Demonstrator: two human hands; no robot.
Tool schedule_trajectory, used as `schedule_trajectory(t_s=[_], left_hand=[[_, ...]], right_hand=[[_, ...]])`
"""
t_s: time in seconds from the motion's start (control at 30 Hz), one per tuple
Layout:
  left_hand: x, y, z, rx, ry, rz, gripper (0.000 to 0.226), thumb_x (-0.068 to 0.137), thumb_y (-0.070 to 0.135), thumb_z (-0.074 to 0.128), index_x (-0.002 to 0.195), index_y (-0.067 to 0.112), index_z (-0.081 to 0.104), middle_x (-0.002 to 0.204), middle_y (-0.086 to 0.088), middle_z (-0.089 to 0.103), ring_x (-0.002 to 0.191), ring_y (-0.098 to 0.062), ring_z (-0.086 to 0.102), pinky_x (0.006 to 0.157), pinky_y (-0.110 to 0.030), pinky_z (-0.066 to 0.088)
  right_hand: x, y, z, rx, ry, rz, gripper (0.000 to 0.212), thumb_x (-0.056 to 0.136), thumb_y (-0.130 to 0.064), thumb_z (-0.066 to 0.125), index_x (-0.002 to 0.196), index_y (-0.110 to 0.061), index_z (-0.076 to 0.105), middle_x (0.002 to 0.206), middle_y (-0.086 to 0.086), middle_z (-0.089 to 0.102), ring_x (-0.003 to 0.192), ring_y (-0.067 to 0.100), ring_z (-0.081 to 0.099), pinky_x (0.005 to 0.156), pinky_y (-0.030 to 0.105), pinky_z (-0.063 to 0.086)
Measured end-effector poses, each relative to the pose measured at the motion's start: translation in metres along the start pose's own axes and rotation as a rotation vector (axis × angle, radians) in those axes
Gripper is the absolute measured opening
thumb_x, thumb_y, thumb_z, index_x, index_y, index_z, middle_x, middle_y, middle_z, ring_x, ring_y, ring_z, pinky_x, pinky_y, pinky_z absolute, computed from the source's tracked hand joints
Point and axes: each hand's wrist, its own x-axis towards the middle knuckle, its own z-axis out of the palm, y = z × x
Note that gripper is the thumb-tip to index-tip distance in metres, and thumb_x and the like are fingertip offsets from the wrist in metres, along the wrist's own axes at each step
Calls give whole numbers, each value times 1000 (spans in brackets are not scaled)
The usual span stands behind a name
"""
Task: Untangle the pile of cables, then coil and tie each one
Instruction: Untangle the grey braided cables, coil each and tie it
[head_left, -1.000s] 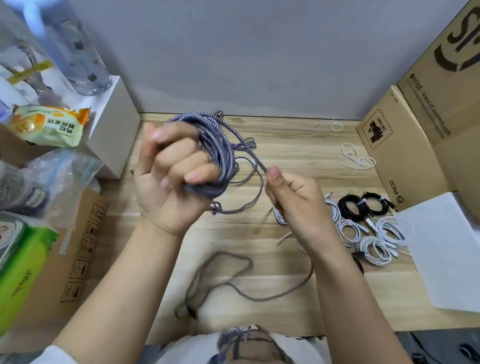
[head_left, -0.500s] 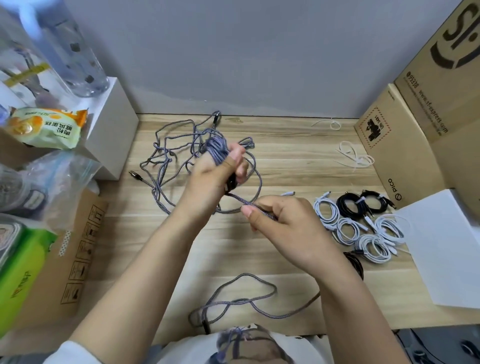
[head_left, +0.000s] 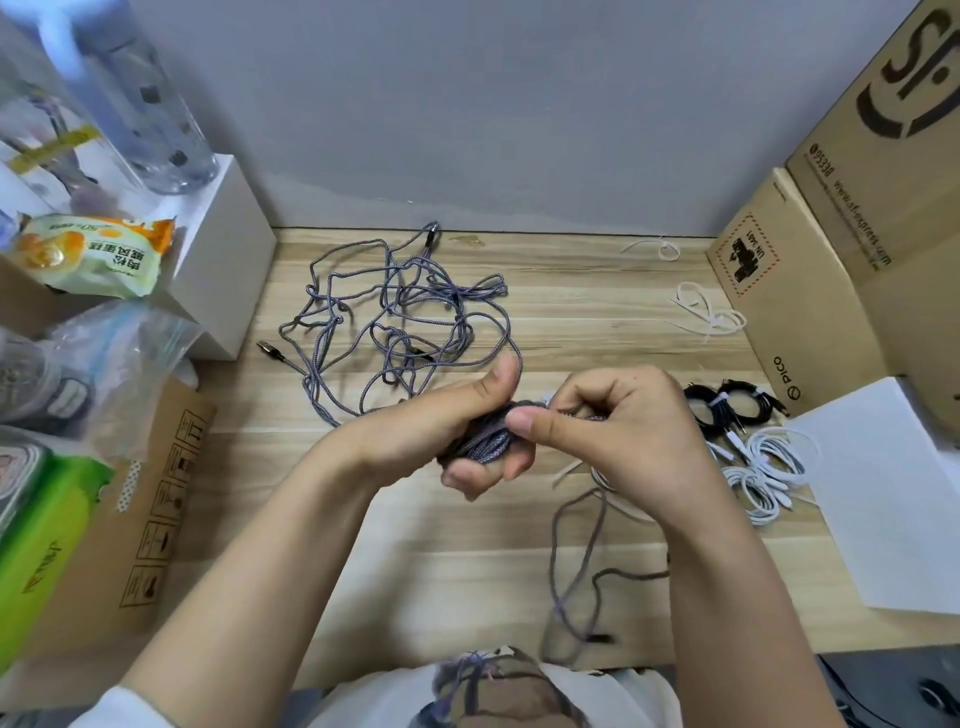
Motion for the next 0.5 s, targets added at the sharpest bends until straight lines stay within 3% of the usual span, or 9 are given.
schedule_trajectory(t_s=[0.07,0.17,0.27,0.4,0.5], left_hand=[[-4,-2,-3,-164,-185,50,57,79,77,34,63,27,56,40,16,38,39,-11,28,51,-22,38],[-4,-3,-5,-351,-348,130,36,85,55,56,69,22,59,41,16,34,37,-7,27,53,-21,40],[-3,-4,-3,-512,-451,187,26,92,38,54,73,20,58,44,12,30,38,-10,25,54,-20,41],[-1,-1,4,-695,-578,311,26,98,32,45,73,24,47,41,12,24,38,-10,20,58,-22,39],[-6,12,0,-1029,-503,485,26,97,27,46,73,20,44,40,9,21,38,-11,17,58,-28,34]], right_hand=[[1,-3,-1,55,-32,-21,36,58,-42,78,47,-14,59,43,-4,45,48,9,30,48,26,25],[1,-7,-1,212,-90,-24,31,69,-27,69,43,-18,56,41,-10,44,43,0,35,46,10,28],[1,-13,-1,268,-129,24,38,76,-35,59,41,-23,53,40,-13,39,39,0,30,40,14,22],[2,-10,-1,354,-139,101,45,77,-46,67,43,-25,47,45,-12,31,40,2,22,38,14,16],[0,4,7,318,-156,138,49,83,-53,55,45,-25,44,43,-11,31,41,3,21,39,14,17]])
